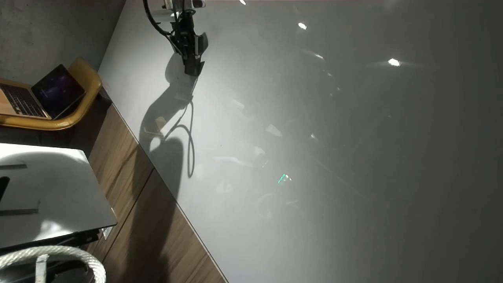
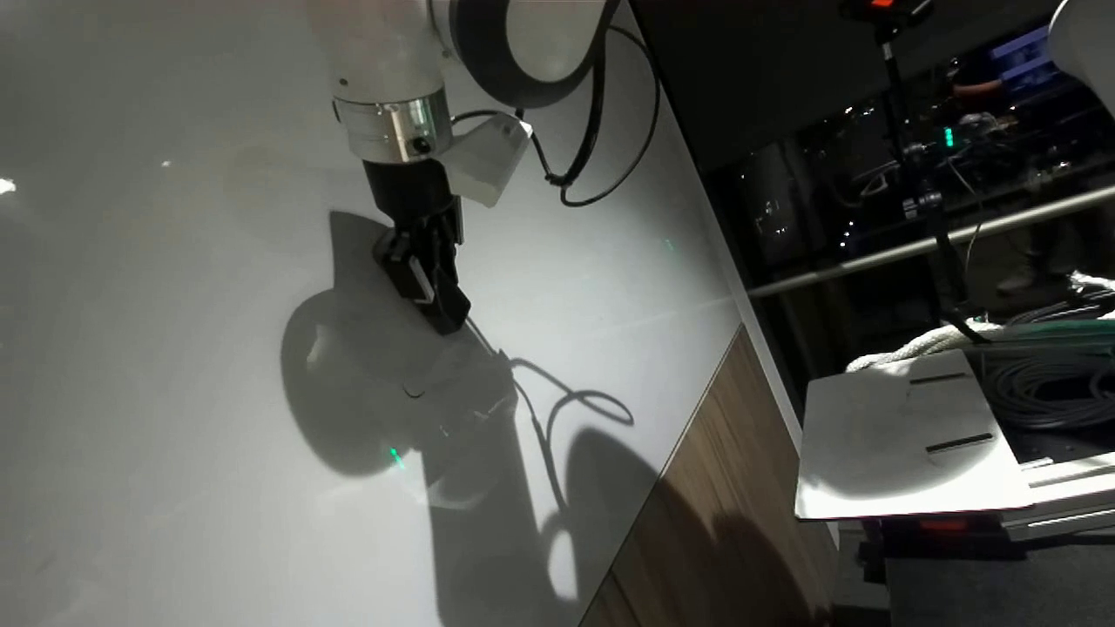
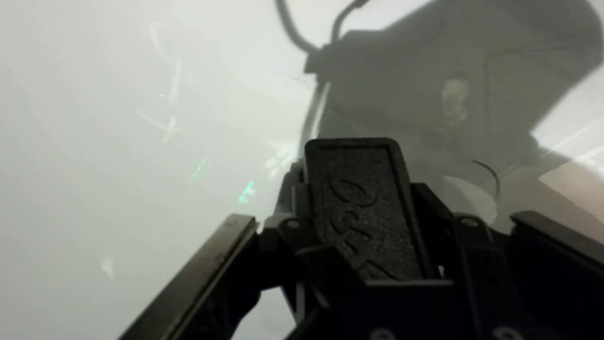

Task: Use the duster to erase the markings on the whiteboard

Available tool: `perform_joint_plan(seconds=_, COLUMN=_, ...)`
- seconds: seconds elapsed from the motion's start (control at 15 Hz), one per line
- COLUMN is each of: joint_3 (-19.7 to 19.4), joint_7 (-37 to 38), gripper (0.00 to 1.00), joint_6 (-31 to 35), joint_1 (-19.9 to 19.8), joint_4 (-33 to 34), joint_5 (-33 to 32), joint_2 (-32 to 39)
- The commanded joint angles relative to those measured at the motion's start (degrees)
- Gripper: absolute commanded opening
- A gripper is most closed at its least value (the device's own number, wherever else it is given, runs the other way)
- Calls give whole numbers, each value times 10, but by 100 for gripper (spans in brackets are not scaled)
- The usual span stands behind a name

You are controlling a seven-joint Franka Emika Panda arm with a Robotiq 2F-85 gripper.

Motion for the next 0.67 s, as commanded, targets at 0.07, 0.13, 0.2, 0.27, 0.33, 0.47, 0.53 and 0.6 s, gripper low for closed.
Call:
perform_joint_plan(seconds=0.07, joint_3=1, joint_7=3, gripper=29, joint_6=-5, joint_1=36, joint_4=80, joint_5=-11, joint_2=105)
perform_joint_plan(seconds=0.13, joint_3=-2, joint_7=-1, gripper=29, joint_6=-9, joint_1=46, joint_4=96, joint_5=-10, joint_2=126)
perform_joint_plan(seconds=0.2, joint_3=-5, joint_7=-7, gripper=29, joint_6=-18, joint_1=57, joint_4=119, joint_5=-10, joint_2=150)
perform_joint_plan(seconds=0.27, joint_3=-8, joint_7=-12, gripper=29, joint_6=-28, joint_1=67, joint_4=140, joint_5=-9, joint_2=168)
perform_joint_plan(seconds=0.33, joint_3=-11, joint_7=-21, gripper=29, joint_6=-44, joint_1=78, joint_4=166, joint_5=-9, joint_2=187)
perform_joint_plan(seconds=0.47, joint_3=-19, joint_7=-42, gripper=29, joint_6=-86, joint_1=95, joint_4=220, joint_5=-9, joint_2=214)
perform_joint_plan(seconds=0.53, joint_3=-24, joint_7=-54, gripper=29, joint_6=-111, joint_1=101, joint_4=243, joint_5=-12, joint_2=220)
perform_joint_plan(seconds=0.6, joint_3=-27, joint_7=-65, gripper=29, joint_6=-133, joint_1=105, joint_4=264, joint_5=-13, joint_2=227)
